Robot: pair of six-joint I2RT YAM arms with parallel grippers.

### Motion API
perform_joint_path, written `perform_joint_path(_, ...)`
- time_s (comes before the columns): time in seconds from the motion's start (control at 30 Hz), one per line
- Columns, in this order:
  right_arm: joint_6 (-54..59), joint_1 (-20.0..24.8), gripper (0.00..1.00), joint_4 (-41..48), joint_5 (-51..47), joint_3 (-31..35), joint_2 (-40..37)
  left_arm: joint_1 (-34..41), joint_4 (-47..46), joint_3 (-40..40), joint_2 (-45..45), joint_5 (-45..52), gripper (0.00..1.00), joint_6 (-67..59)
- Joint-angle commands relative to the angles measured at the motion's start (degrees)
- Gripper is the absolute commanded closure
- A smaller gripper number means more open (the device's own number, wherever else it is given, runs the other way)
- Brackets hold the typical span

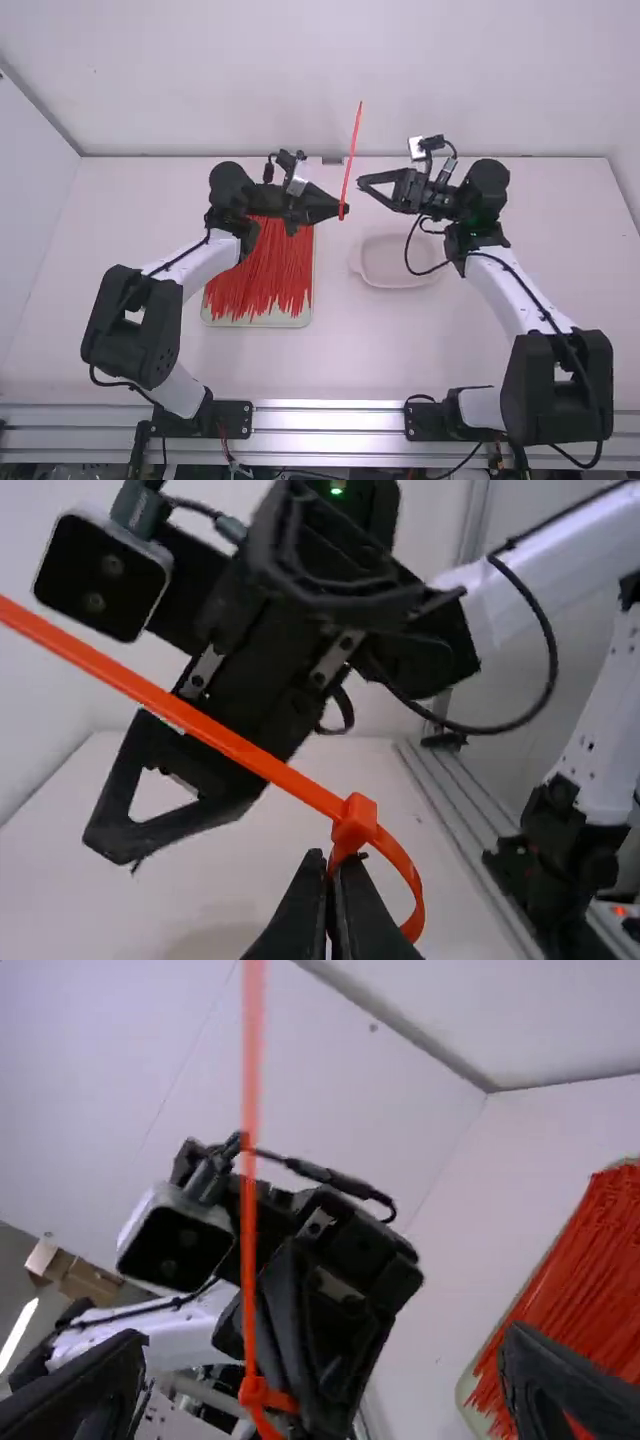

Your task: Fasten the cable tie

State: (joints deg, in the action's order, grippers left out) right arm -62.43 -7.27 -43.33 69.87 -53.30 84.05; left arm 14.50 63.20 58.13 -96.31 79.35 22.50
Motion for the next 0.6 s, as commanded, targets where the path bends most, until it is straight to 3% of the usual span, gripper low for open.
perform_joint_path(0.0, 0.98, -1.7, 0.11, -0.2, -1.29, -1.31, -0.9, -0.09, -0.46, 1.11, -0.33, -0.74, 0.98, 3.43)
perform_joint_path(0.27, 0.98, -3.56, 0.19, 0.02, -3.3, -1.31, -0.9, 0.39, -1.22, 1.11, -0.33, -0.76, 0.98, 3.39)
perform_joint_path(0.47, 0.94, -4.28, 0.39, 0.02, -3.89, -1.31, -0.9, 0.24, -1.22, 1.11, -0.33, -0.74, 0.98, 3.48)
perform_joint_path(0.57, 0.94, -4.63, 0.4, 0.04, -3.91, -1.31, -0.9, 0.68, -1.22, 1.11, -0.33, -0.72, 0.98, 3.63)
